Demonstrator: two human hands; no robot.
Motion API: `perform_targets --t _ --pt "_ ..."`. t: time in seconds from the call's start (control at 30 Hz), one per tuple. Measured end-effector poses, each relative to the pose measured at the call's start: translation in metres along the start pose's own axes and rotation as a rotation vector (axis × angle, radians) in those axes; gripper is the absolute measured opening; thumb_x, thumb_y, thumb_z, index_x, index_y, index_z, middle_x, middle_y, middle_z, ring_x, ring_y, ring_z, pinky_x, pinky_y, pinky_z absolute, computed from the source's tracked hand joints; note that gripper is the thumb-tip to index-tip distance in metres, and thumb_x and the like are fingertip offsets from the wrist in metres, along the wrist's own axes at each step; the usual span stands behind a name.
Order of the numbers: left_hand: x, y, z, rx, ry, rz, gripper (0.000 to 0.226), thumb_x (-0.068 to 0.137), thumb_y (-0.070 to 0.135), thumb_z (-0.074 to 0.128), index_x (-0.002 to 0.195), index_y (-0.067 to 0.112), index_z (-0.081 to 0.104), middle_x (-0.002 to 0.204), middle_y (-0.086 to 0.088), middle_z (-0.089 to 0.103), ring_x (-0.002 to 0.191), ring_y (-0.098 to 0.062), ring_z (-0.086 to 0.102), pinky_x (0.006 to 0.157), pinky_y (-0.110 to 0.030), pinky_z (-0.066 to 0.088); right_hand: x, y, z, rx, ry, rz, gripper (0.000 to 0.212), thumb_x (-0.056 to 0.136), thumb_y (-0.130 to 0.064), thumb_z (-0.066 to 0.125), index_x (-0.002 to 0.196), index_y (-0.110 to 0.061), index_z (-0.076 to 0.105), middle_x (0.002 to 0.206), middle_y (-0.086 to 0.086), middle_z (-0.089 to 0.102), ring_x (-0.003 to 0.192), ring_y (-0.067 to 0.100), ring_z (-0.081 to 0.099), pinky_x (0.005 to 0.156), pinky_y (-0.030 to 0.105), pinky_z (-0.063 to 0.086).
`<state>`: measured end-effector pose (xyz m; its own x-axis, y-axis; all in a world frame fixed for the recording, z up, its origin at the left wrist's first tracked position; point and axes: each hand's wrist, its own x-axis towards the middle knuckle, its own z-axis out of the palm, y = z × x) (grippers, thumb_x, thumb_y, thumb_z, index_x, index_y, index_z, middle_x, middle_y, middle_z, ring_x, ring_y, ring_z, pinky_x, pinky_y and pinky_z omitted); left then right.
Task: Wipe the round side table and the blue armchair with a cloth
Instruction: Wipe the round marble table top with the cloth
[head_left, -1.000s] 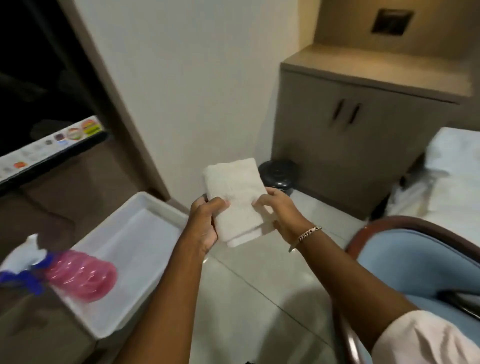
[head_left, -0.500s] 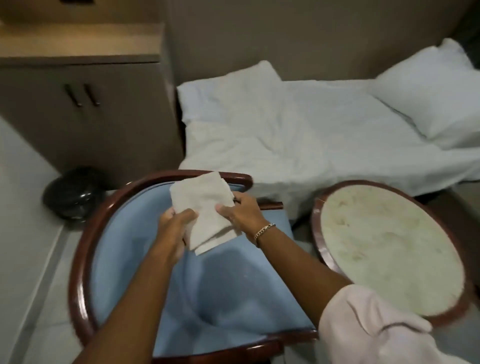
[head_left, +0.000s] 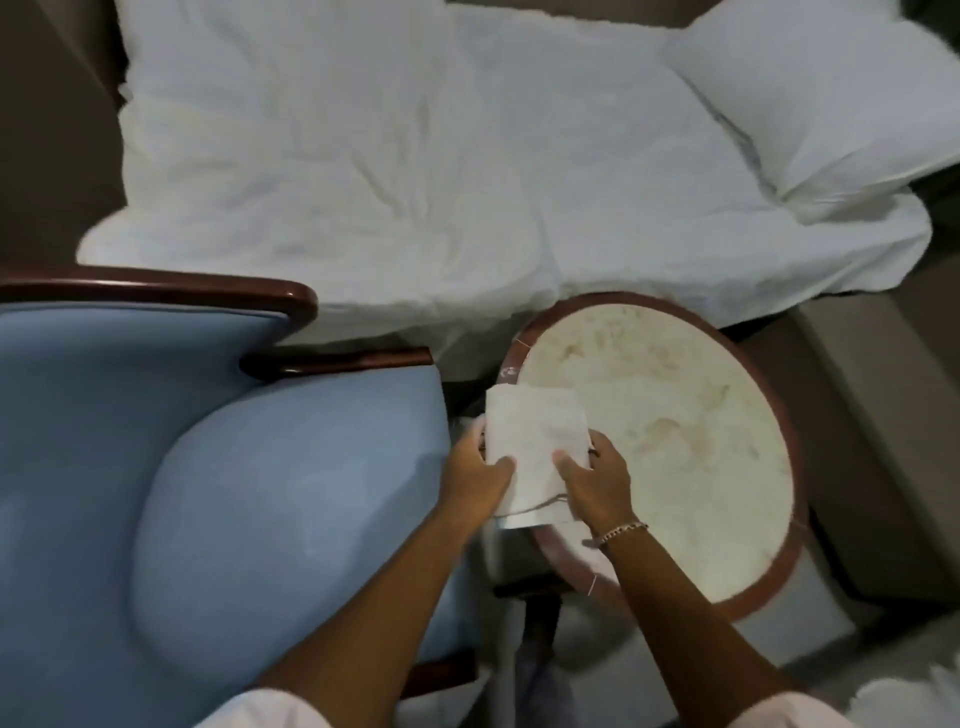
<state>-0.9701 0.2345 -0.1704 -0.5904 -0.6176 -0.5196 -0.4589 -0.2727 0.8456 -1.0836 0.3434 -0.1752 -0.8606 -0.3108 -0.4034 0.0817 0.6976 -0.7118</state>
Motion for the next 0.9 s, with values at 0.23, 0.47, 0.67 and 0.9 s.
perform_targets --t 0.23,0.47,0.67,0.9 --pt "0.080 -0.063 0.127 0.154 0.302 -0.024 0.059 0.100 0.017 0.049 0.155 0.028 0.033 0.144 -0.001 0.057 0.137 -0.024 0.052 0.106 -0.012 0.039 0.174 0.064 0.024 -0.714 -0.081 -0.614 0.074 0.093 -0.057 0.053 0.157 -0.027 0.029 0.167 0.010 0.022 0.152 0.038 0.023 0.121 0.059 0.021" --pt "0.084 -0.132 0.215 0.783 0.365 0.145 0.074 0.095 0.039 0.043 0.157 0.003 0.025 0.168 -0.018 0.020 0.156 -0.033 0.017 0.126 -0.047 0.009 0.289 0.045 0.060 -0.857 -0.036 -0.814 0.069 0.097 -0.060 0.030 0.158 -0.031 0.019 0.169 -0.003 0.018 0.156 0.032 0.008 0.118 0.068 0.011" --pt "0.092 -0.150 0.237 0.907 0.253 0.262 0.081 0.097 0.043 0.044 0.158 -0.001 0.013 0.169 -0.021 0.008 0.157 -0.036 0.008 0.124 -0.048 0.014 0.299 0.041 0.056 -0.970 -0.407 -1.497 0.064 0.096 -0.054 0.033 0.155 -0.032 0.028 0.166 0.007 0.027 0.154 0.031 0.020 0.118 0.062 0.019" --pt "0.088 -0.144 0.234 0.876 0.232 0.270 0.078 0.095 0.042 0.047 0.158 0.002 0.022 0.169 -0.017 0.014 0.157 -0.033 0.012 0.125 -0.044 0.014 0.283 0.036 0.069 -0.996 -0.627 -1.750 0.065 0.095 -0.051 0.035 0.155 -0.028 0.031 0.164 0.009 0.032 0.154 0.032 0.022 0.119 0.063 0.018"
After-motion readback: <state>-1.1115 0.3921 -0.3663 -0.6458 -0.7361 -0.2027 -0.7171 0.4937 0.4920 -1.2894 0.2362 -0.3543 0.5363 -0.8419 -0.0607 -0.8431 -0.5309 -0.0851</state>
